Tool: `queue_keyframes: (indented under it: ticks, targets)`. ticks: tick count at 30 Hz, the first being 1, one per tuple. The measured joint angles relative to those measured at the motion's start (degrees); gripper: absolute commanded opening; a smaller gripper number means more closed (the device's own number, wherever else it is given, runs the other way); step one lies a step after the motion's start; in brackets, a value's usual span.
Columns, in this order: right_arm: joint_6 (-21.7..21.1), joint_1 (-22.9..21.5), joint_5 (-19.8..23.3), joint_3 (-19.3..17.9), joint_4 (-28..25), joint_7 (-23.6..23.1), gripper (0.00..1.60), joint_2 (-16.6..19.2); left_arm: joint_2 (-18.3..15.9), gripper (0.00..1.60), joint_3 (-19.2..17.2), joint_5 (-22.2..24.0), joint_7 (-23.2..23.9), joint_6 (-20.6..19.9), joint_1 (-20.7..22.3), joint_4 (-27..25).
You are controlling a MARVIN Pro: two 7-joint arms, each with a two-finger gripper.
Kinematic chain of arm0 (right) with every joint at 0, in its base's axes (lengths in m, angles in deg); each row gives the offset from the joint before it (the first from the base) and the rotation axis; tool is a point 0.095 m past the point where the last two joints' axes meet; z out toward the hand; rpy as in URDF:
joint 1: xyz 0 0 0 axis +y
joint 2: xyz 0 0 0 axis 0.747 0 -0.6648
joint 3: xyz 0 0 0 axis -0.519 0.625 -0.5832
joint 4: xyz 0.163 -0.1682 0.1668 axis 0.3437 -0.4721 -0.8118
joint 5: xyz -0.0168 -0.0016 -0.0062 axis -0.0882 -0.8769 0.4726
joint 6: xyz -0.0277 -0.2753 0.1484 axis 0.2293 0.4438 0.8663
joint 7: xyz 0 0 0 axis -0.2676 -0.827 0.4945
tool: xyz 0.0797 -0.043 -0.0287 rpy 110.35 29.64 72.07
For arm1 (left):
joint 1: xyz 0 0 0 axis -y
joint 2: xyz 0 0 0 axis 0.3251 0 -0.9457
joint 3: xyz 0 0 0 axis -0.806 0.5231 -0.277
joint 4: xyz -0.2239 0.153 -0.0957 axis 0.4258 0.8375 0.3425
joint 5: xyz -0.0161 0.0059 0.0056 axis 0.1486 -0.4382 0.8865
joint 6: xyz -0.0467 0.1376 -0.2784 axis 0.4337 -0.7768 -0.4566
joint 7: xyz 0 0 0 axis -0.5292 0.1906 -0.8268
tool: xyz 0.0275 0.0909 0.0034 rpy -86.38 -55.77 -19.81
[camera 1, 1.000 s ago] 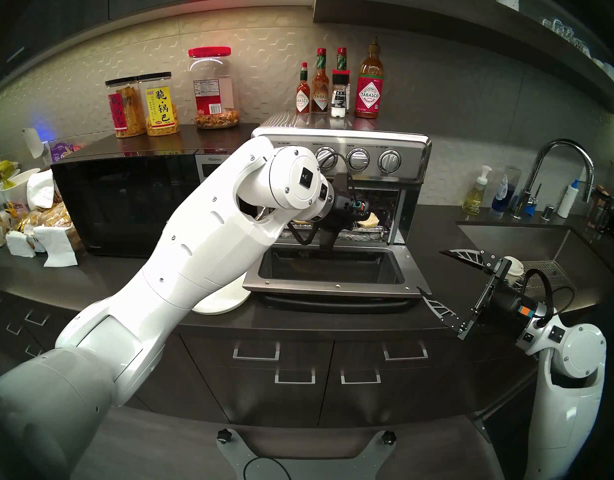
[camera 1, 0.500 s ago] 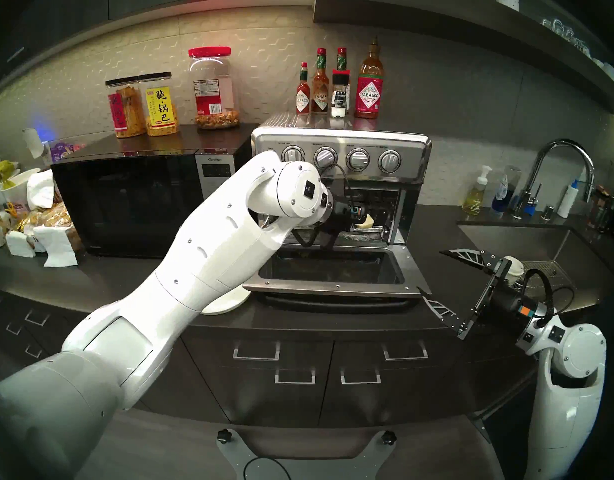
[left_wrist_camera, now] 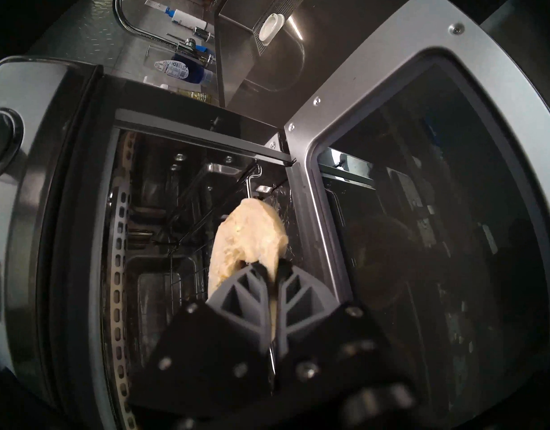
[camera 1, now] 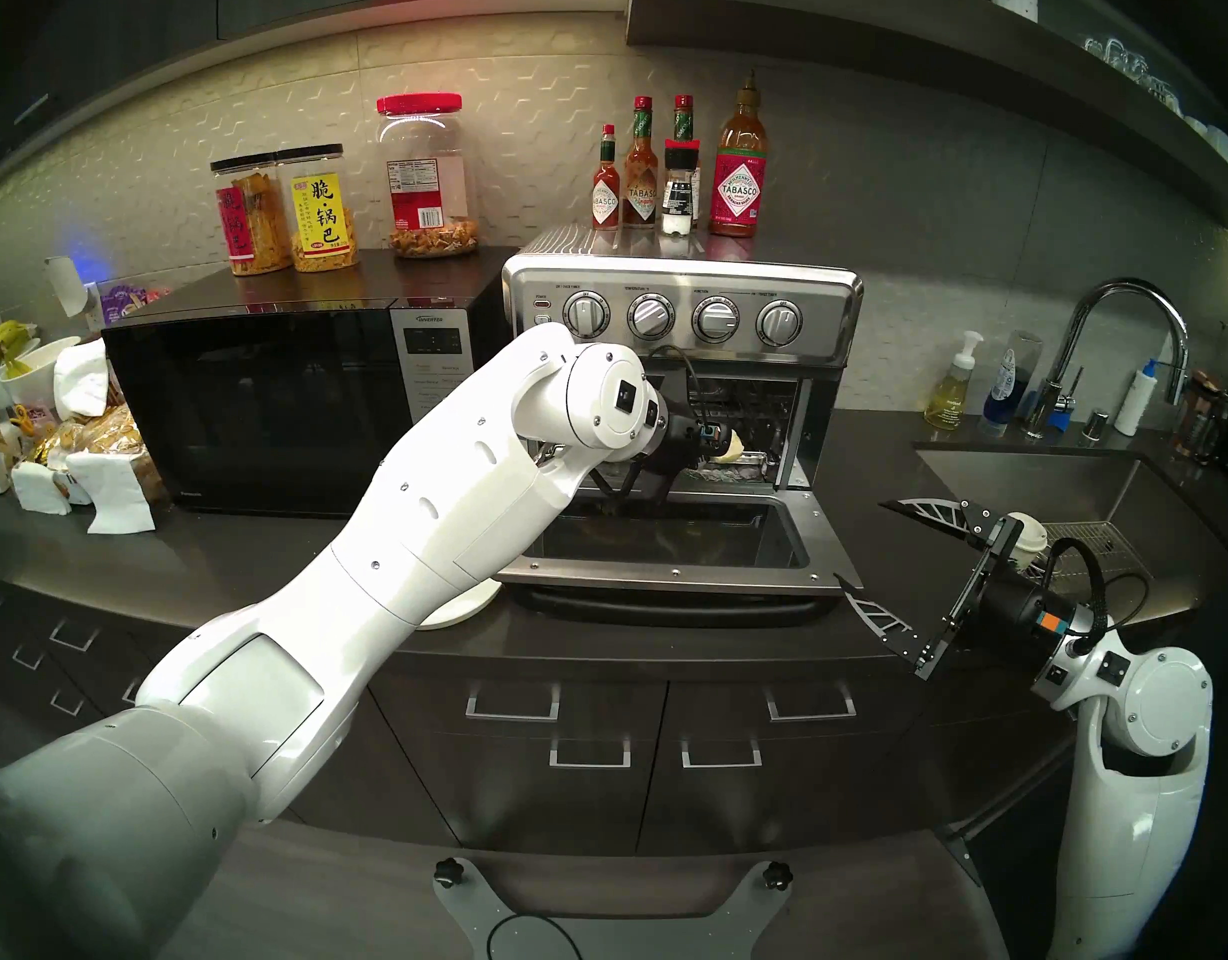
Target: Open the oven and place the bagel inside on the rack
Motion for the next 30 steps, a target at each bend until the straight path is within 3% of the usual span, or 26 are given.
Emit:
queue_keyframes:
  ticks: [30]
  targets:
    - [0.0,0.0,-0.01,0.0,0.01,0.0,1.6,0.0,4.54,0.0,-1.01,-0.62,-5.36,4.02,3.25,12.44]
